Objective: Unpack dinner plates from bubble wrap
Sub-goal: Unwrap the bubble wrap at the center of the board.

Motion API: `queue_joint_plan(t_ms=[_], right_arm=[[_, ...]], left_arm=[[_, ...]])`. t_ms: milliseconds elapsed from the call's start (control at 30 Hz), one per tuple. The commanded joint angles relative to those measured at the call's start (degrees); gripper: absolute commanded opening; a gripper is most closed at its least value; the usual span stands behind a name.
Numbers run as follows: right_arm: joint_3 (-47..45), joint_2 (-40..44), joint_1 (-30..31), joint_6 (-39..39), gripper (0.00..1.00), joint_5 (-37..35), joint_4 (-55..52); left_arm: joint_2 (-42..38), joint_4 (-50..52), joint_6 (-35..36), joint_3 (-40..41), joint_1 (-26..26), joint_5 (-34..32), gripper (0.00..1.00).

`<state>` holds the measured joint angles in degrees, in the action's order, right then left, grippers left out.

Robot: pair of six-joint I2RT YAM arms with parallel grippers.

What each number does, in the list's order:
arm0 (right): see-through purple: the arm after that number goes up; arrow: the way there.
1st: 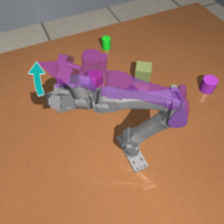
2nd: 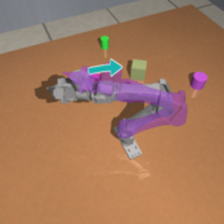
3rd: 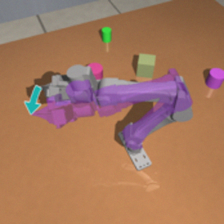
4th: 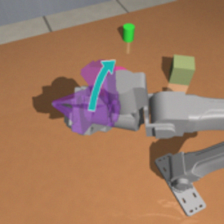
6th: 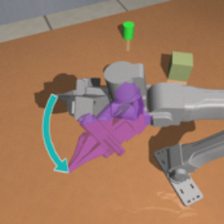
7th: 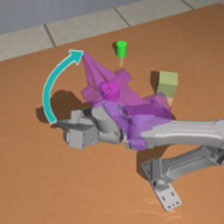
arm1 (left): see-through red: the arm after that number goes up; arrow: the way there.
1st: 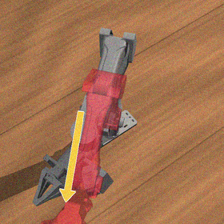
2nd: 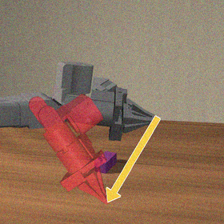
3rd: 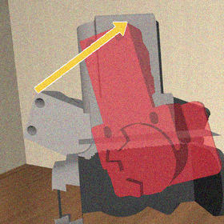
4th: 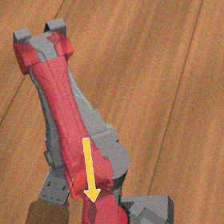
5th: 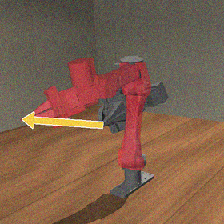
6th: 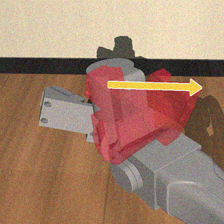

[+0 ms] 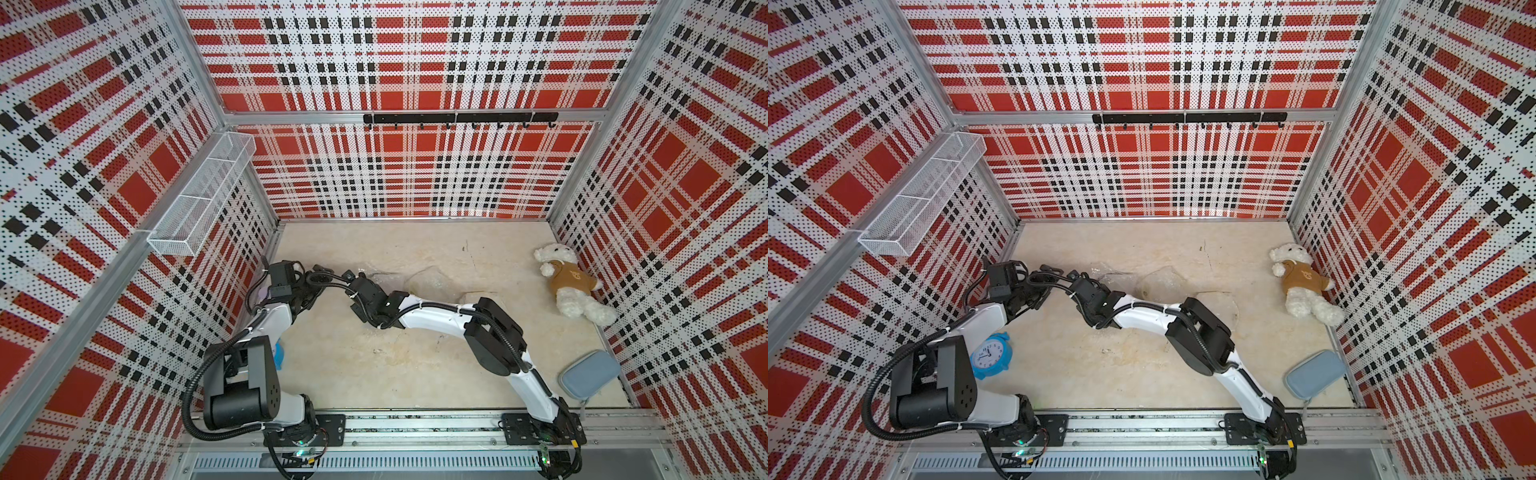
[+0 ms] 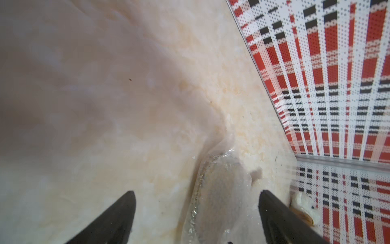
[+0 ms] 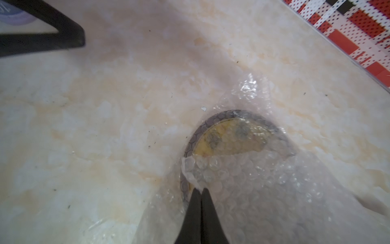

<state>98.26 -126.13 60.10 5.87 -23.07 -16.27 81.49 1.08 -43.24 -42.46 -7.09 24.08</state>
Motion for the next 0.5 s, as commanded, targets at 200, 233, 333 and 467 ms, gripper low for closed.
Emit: queue_joint_plan(t_ms=[200,233,333,467], right_arm=[[-18.28,15.61,-5.53,11.04,0.00,1.40,7.33],[-20.21,16.89,-5.98,12.15,0.00,1.33,7.77],[-26.33,20.38,-7.84,16.24,0.00,2.21,9.59],[-33.61,23.91,-9.29,21.25,0.00,2.36,10.89]], left_arm=[[3.18,1.16,1.49,-6.75,15.37,-2.78,0.93],[4.18,1.19,1.66,-7.65,17.01,-2.98,0.93],[7.44,1.15,1.93,-10.13,20.86,-3.31,0.93],[11.03,0.84,1.76,-12.04,23.25,-3.51,0.93]])
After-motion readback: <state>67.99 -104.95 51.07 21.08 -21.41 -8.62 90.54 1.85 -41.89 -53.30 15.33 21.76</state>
